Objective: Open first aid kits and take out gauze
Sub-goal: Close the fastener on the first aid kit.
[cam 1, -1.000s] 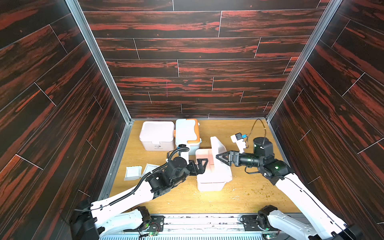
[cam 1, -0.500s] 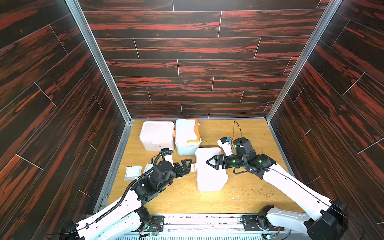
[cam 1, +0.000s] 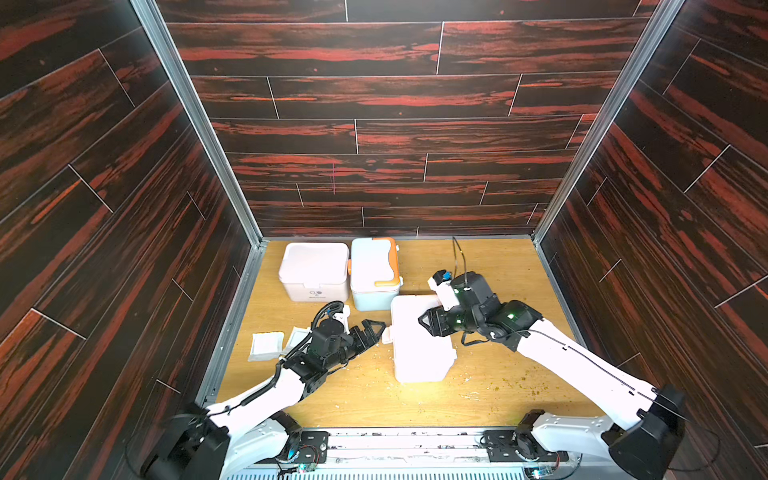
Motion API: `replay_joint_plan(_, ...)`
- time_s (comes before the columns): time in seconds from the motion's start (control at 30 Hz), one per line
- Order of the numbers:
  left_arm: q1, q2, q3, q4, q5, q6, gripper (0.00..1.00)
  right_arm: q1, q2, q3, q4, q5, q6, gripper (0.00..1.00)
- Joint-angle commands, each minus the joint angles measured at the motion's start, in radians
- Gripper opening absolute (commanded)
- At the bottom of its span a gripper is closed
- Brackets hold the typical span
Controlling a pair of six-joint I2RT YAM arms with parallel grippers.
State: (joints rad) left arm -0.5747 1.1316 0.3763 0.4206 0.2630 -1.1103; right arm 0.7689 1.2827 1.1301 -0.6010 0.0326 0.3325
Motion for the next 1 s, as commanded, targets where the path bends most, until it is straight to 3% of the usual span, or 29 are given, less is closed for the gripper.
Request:
replay_joint_plan(0.0, 0.008, 0.085, -0.022, 0.3, 0.122, -0.112, 1.0, 0.046, 0.057, 0.041, -0.057, 0.13, -0.037, 0.57)
replay_joint_plan(0.17, 0.008, 0.224, -0.039, 0.525, 0.201, -0.195, 1.0, 0.091, 0.118, 0.059, -0.092, 0.207, -0.055, 0.46)
replay_joint_plan(0.6, -0.008, 0.419, -0.067, 0.943, 0.237, -0.369, 1.0, 0.099, 0.132, 0.03, -0.065, 0.168, -0.049, 0.46)
replay_joint_plan(0.77, -0.009, 0.39, -0.079, 0.941, 0.222, -0.37, 1.0, 0.099, 0.13, 0.021, -0.056, 0.152, -0.046, 0.46)
replay_joint_plan(0.97, -0.008, 0.297, -0.086, 0.817, 0.199, -0.323, 1.0, 0.099, 0.13, 0.016, -0.049, 0.146, -0.046, 0.45)
